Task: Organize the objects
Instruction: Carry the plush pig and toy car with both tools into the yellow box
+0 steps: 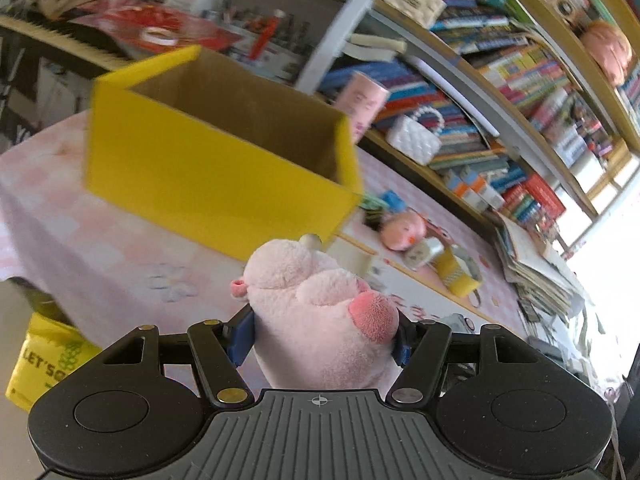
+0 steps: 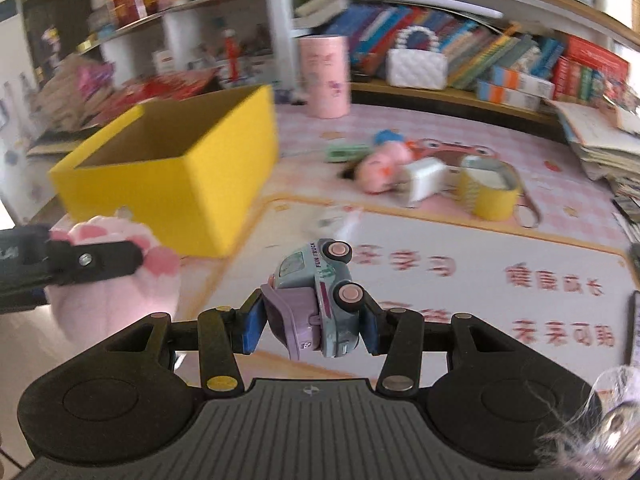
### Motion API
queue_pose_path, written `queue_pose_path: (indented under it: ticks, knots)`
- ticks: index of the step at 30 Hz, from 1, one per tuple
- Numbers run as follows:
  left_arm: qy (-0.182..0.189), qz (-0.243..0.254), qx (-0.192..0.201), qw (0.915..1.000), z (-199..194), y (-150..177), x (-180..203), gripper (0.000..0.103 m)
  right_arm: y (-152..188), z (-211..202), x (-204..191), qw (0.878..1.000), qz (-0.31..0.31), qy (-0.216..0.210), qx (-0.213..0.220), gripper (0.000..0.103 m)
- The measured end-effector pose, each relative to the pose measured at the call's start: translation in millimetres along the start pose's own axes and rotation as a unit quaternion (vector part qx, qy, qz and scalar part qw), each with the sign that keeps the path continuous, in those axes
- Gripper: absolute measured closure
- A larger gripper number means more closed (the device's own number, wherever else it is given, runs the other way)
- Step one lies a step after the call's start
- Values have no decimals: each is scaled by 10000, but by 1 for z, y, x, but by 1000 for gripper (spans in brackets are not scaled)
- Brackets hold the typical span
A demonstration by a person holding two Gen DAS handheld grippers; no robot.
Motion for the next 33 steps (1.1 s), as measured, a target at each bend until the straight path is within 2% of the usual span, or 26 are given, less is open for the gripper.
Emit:
queue_pose_path:
  ticks: [8, 16, 25, 33]
  knots:
    - [-172, -270, 154, 9994, -31, -6, -60, 39, 9, 5, -66, 9994, -236, -244, -72, 58]
    - [-204, -360, 354, 9985, -52, -16, -95, 39, 10, 8, -111, 9988, -319, -372, -26, 58]
    - [-174, -342, 502, 9980, -65, -25, -116, 39, 5, 11, -137, 9986, -357, -378, 26, 58]
    - [-143, -275, 638, 9975, -66, -36, -120, 39, -5, 16, -140, 9991, -321, -294, 26, 58]
Point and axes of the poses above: each gripper's, at about its wrist camera, not at the fingertips, and z roughly the way its jaws point, x to its right, y to its underside, the point moved 6 cm from there along z, roughly the way its jaws point, and after that the axes turned 6 degrees about -y, right-handed, at the moved point
